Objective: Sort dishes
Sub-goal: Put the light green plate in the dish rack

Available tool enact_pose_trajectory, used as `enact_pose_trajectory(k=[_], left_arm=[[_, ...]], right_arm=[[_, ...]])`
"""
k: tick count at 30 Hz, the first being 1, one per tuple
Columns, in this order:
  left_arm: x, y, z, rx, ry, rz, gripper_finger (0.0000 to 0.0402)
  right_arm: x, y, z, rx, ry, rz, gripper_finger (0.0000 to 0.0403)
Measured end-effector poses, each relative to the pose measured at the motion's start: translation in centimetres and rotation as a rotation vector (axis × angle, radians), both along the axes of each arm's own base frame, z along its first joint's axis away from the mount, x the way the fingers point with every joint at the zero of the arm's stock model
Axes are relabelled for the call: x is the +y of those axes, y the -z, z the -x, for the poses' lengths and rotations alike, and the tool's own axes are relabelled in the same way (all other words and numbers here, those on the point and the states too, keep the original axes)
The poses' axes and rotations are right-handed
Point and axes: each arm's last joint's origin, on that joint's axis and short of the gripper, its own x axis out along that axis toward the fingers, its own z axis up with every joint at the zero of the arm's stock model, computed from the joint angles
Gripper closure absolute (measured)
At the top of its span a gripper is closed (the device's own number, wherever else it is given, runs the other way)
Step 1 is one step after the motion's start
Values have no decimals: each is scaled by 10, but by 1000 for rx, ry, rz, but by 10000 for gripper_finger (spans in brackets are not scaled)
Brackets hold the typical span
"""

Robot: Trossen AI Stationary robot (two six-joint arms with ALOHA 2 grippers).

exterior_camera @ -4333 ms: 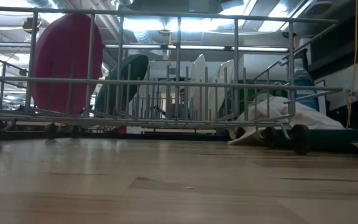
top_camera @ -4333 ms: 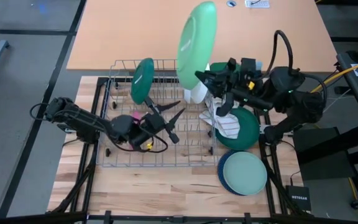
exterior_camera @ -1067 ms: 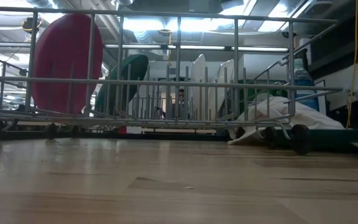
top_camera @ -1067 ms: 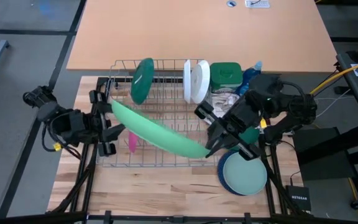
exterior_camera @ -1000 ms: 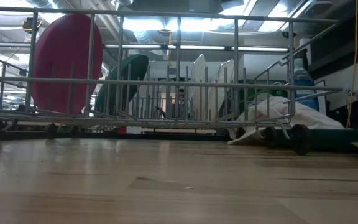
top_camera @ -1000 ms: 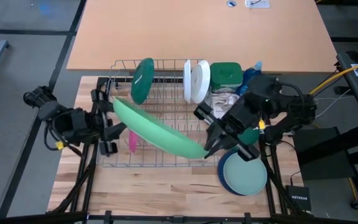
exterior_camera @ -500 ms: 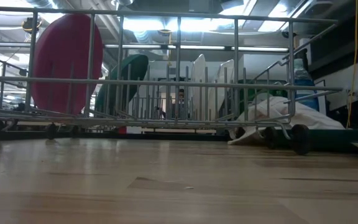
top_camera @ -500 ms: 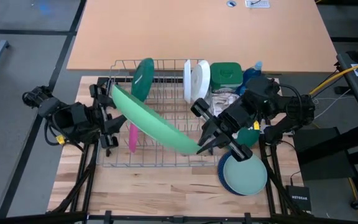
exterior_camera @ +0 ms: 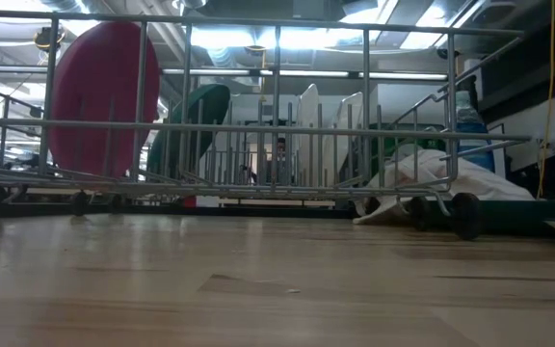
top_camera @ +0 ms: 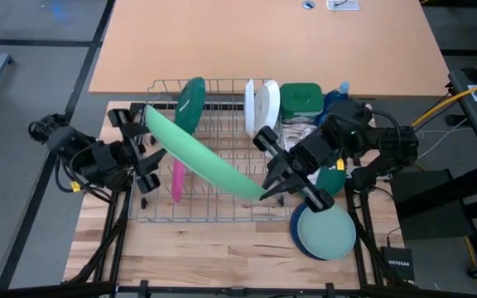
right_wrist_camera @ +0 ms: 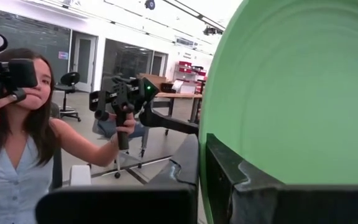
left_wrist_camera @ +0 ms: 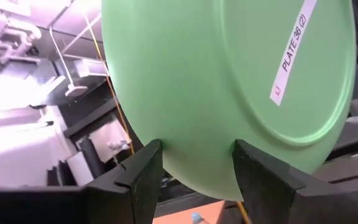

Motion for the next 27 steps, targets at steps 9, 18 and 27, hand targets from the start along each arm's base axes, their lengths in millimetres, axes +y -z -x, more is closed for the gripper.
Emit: enact_pose_trajectory(k=[9, 18, 27], left_arm=[[8, -2, 2, 15, -63, -68, 218], [8, -2, 2, 25, -78, -92, 218], [9, -3, 2, 34, -97, -105, 218]], right_arm=[[0, 3, -1, 36, 5, 5, 391], [0, 4, -1, 47, 5, 8, 391], [-1, 13, -3, 140, 83, 18, 391]])
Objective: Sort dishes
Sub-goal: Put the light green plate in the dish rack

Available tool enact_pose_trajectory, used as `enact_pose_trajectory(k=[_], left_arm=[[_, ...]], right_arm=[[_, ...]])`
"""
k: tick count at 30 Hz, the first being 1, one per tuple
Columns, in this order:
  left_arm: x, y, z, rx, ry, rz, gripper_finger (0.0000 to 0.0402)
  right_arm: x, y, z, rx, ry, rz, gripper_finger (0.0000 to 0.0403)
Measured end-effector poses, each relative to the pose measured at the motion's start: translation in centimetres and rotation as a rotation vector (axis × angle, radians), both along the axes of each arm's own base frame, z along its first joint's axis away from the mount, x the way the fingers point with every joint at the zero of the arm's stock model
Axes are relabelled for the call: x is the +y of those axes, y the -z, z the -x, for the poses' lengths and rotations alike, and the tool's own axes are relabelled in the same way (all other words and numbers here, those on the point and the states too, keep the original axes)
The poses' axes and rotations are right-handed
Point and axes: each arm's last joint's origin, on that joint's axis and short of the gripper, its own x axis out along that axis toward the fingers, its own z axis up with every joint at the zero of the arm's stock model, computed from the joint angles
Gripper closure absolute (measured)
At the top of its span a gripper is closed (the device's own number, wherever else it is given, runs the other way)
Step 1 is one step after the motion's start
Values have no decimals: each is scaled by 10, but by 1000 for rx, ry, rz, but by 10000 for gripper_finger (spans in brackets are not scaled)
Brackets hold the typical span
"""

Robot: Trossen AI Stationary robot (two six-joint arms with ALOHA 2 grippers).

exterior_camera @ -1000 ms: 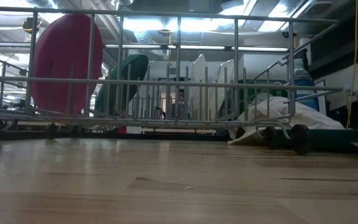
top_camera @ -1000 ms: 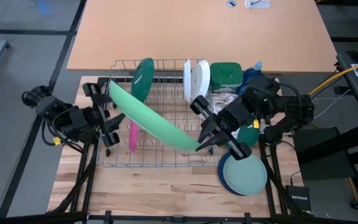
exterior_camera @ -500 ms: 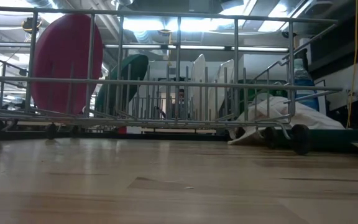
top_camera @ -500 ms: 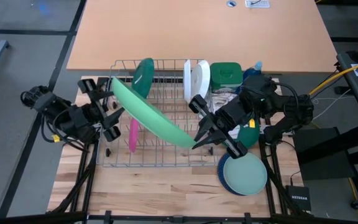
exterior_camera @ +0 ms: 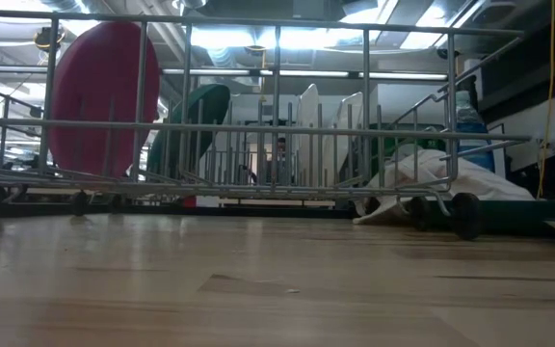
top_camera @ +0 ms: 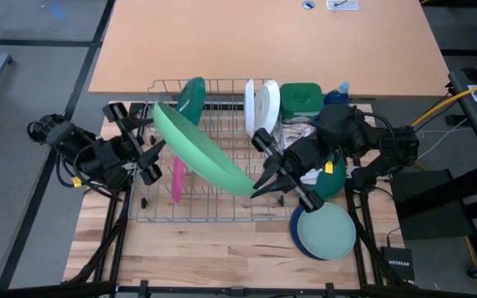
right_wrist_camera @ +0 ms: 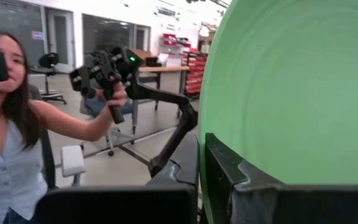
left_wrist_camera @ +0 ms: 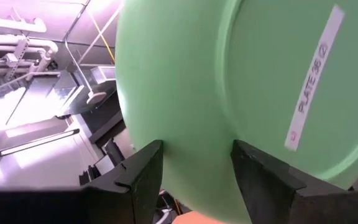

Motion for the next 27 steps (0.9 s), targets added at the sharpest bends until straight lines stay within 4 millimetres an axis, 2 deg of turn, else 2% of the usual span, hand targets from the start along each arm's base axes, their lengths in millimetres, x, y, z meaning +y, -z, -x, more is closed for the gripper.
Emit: enact_pose_trajectory(k=[10, 27], left_arm=[[0, 1, 0, 3, 11, 7, 218], [-1, 1, -1, -9, 36, 35, 218]], right_arm=[[-1, 4, -1, 43, 37, -1, 391], [-7, 16, -5, 161, 273, 31, 391]])
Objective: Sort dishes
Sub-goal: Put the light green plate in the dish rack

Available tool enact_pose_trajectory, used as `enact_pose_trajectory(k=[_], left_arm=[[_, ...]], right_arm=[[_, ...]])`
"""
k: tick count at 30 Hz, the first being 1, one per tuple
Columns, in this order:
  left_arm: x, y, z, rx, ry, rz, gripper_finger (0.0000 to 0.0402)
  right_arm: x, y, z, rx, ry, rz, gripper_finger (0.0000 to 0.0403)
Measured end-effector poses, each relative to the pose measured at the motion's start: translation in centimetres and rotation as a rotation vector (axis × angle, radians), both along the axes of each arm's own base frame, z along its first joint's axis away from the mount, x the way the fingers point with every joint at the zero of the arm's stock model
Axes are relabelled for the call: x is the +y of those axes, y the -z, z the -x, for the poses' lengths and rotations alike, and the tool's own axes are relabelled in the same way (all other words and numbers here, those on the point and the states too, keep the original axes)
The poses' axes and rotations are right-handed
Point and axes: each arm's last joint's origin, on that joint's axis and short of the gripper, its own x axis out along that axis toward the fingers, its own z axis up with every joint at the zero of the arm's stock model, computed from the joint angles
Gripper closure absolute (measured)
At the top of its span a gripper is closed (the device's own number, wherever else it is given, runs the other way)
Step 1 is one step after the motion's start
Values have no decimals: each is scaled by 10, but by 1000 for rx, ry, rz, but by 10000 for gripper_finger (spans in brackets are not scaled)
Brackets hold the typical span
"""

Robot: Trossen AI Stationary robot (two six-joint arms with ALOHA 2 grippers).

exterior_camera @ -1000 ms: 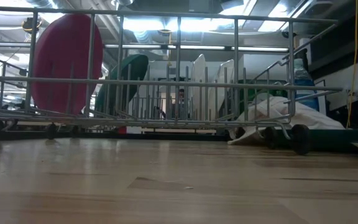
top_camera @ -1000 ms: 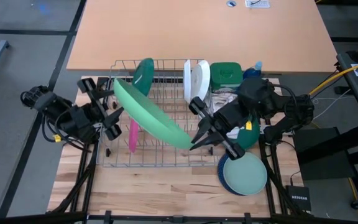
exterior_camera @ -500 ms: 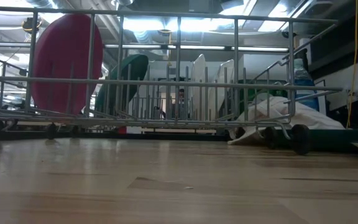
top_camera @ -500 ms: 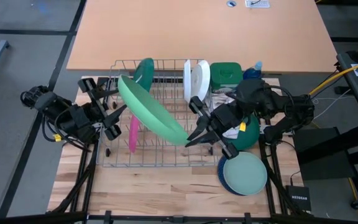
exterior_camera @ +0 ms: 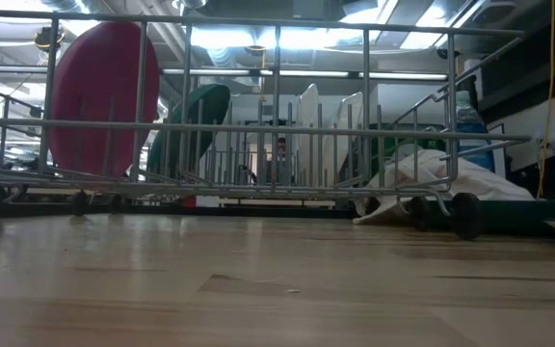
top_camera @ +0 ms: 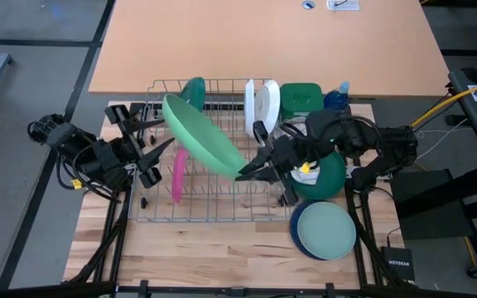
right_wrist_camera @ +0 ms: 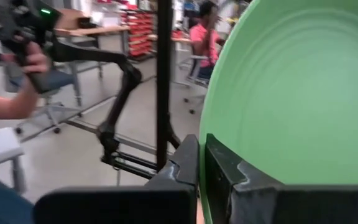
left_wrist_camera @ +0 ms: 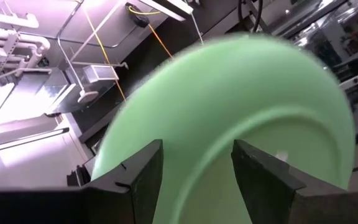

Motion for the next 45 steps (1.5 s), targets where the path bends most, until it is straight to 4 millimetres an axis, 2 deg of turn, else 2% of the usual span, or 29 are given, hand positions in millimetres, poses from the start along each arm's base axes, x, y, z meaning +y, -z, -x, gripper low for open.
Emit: enact_pose_trajectory(k=[14, 20, 24, 31, 38, 45], left_arm=[[-1, 3, -1, 1, 29, 61, 217], [-4, 13, -6, 78, 70, 113, 217], [-6, 25, -10, 162, 99, 163, 217], [-8, 48, -13, 307, 125, 297, 217], [-7, 72, -11, 443, 101, 445, 217], [-5, 92, -8, 547, 41, 582, 217]], right_arm=[[-7, 1, -2, 8, 265, -6, 391], [-25, -1, -6, 18, 367, -123, 391], [-50, -6, -8, -3, 416, -290, 391], [-109, -5, -11, 12, 522, -574, 391], [-158, 11, -27, 32, 619, -768, 391], [-197, 38, -49, 59, 718, -922, 391]])
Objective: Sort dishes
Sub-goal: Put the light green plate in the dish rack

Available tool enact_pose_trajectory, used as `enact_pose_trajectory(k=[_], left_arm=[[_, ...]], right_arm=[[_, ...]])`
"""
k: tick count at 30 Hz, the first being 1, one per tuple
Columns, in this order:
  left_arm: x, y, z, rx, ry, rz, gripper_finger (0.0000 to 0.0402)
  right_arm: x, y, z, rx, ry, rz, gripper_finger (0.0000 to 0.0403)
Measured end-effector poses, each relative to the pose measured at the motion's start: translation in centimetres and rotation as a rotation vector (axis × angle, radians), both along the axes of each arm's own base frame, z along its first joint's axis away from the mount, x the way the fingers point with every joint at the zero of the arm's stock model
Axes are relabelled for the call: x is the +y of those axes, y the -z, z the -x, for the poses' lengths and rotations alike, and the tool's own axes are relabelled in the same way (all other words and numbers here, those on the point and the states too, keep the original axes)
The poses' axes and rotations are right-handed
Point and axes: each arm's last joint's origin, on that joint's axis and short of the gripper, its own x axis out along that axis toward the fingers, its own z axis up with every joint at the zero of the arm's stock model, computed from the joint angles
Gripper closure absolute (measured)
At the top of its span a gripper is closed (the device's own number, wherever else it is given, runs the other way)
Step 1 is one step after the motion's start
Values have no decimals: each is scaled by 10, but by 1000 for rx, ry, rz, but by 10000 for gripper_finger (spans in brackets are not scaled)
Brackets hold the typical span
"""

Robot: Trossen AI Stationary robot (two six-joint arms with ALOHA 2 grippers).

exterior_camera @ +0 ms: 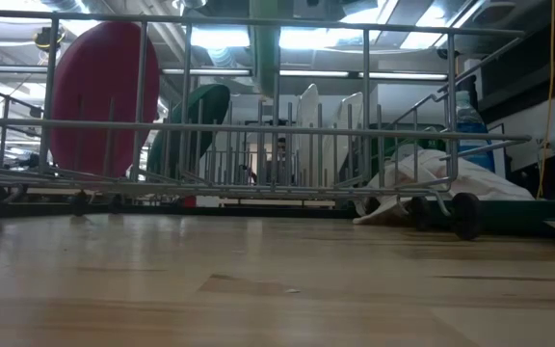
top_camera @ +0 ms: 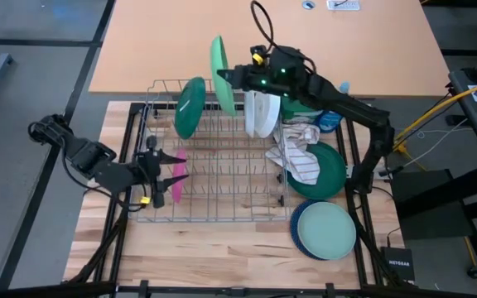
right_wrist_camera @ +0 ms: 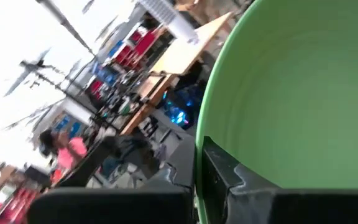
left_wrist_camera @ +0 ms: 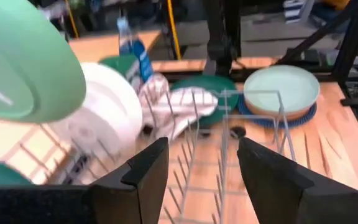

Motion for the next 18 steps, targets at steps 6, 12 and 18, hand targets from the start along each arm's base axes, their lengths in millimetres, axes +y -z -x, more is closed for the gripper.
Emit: enact_pose_trajectory(k=[6, 12, 18], left_arm=[[-2, 10, -1, 47, -36, 84, 218], [-9, 18, -5, 81, -42, 112, 218], [-16, 23, -9, 94, -40, 128, 218]], right_arm=[[-18, 18, -13, 5, 75, -105, 391], [-24, 33, -30, -11, 87, -152, 391], [-30, 56, -46, 34, 122, -200, 391]])
